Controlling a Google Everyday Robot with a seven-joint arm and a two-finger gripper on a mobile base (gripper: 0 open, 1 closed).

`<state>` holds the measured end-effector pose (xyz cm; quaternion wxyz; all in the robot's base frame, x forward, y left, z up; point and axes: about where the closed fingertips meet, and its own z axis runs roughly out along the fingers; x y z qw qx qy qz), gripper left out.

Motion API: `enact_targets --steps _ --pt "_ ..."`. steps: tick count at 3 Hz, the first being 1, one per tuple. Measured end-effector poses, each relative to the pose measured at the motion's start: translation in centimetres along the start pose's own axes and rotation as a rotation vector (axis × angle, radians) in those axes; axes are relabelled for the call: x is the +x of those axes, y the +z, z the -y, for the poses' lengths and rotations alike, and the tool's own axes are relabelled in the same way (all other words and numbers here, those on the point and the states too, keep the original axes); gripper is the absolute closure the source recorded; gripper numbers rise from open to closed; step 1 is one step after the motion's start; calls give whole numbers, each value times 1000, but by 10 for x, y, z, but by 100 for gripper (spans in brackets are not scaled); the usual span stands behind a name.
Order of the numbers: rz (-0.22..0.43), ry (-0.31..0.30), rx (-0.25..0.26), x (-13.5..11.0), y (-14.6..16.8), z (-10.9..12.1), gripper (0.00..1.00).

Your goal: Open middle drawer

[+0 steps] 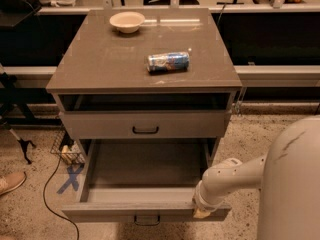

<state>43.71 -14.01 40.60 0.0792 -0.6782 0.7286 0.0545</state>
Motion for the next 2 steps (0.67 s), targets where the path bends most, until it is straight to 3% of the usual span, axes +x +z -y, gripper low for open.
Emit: enact_targets --steps 2 --pt "0 0 -2 0 1 -1 58"
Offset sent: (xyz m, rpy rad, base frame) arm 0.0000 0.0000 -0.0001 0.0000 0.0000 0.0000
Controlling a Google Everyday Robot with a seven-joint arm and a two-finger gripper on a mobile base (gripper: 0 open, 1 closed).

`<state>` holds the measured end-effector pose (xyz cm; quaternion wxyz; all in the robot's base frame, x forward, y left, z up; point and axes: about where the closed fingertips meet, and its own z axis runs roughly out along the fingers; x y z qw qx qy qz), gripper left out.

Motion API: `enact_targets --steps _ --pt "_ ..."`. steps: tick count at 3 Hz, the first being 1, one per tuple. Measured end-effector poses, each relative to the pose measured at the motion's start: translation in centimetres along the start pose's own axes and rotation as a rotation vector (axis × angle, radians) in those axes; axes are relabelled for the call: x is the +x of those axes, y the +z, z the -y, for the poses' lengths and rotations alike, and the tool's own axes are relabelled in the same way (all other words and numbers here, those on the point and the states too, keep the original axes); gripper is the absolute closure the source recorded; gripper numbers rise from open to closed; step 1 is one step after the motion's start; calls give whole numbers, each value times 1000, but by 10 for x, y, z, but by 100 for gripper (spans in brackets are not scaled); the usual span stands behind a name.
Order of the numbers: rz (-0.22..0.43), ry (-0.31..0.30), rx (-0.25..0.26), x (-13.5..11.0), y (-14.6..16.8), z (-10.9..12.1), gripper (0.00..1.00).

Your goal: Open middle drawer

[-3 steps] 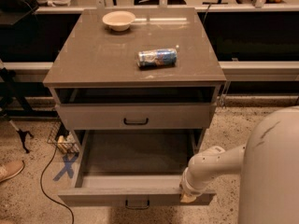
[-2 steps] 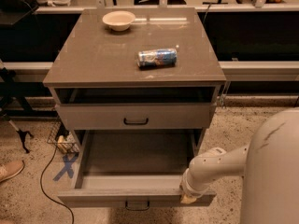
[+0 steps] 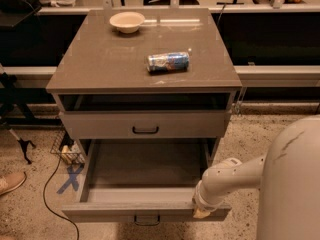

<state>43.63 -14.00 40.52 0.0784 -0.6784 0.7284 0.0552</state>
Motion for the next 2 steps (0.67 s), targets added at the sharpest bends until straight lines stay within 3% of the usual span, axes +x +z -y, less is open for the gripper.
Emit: enact_targets --steps 1,2 --pt "0 0 -3 0 1 -1 27" --pt "0 -1 -4 0 1 -2 4"
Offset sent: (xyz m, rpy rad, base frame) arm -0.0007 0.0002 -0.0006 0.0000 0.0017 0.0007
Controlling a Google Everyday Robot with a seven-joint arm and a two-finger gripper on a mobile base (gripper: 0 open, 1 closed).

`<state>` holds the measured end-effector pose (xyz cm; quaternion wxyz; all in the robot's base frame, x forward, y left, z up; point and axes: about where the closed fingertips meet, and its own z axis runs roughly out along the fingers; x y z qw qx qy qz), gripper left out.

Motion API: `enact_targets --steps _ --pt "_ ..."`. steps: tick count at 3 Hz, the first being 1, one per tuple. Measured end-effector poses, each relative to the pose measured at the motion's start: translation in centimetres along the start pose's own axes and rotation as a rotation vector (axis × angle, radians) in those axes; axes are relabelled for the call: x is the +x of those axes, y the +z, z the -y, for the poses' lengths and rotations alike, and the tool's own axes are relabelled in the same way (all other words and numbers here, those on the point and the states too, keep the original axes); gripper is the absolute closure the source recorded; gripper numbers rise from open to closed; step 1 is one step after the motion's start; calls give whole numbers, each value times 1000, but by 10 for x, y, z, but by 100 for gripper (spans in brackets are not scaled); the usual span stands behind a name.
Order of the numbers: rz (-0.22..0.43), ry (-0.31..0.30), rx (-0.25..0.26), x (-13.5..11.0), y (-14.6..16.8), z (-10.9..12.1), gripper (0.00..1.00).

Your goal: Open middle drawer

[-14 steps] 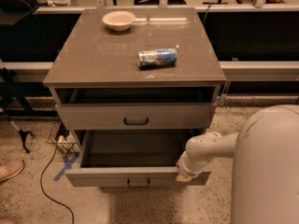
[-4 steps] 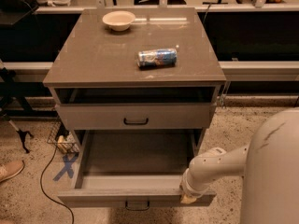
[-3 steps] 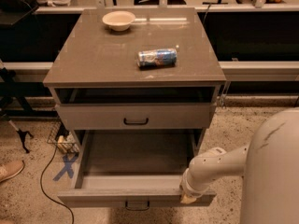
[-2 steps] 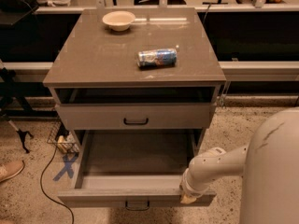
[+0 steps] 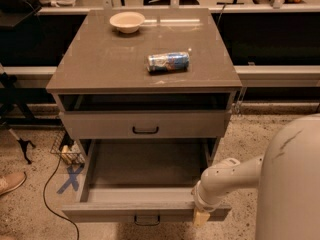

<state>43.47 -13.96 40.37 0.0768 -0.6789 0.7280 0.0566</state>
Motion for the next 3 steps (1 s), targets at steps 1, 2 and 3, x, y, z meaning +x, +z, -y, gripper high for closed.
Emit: enact_targets --steps 1,2,3 --pt "22 -28 38 3 -29 -1 0" --pt "12 -43 90 13 -84 5 0" --pt "-47 -71 166 20 -146 12 0"
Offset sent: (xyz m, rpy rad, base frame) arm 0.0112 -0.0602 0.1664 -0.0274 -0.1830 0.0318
